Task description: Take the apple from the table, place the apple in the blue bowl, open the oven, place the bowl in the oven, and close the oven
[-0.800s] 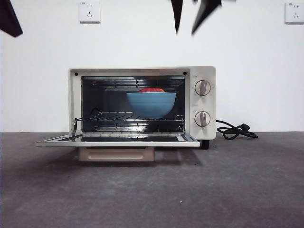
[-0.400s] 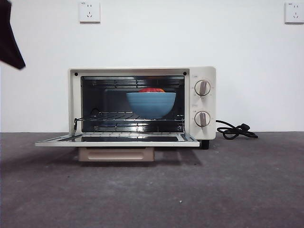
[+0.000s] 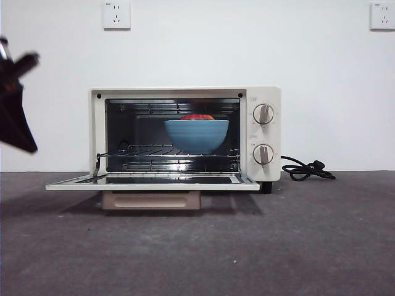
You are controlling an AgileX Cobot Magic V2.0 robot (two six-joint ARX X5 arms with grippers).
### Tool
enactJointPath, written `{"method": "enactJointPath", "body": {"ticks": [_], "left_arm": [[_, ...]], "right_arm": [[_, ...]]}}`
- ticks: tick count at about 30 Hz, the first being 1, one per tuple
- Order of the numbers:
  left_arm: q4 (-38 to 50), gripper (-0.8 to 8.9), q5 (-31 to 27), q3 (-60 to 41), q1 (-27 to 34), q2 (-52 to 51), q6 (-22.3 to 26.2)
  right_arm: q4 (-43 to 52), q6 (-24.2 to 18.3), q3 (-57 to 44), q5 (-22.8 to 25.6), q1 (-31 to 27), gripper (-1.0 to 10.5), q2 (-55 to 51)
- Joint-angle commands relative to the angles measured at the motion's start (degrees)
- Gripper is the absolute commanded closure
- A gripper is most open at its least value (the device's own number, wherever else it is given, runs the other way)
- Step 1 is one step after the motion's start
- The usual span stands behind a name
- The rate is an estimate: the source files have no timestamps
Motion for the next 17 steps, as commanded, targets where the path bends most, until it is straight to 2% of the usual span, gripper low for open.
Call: {"method": "enactJointPath", "body": {"ticks": [1, 7, 13, 17], "left_arm": [[1.5, 8.22, 0.3, -0.6, 0.2, 3.6, -0.6], [4.7, 8.22, 0.3, -0.6, 1.0, 10.0, -3.4], [5.6, 8.22, 0.3, -0.6, 1.4, 13.6, -4.9], [7.1, 8.22, 5.9, -0.6, 1.4, 16.1, -6.0]], "right_arm": [[0.7, -0.5, -3.8, 0.0, 0.0, 9.6, -3.0], [6.0, -0.1, -16.8, 0.3, 0.0, 9.6, -13.6], [10.4, 4.0, -30.0, 0.2, 0.0, 9.6, -23.0], [12.5, 5.8, -36.7, -0.9, 0.0, 9.6, -27.8]]}}
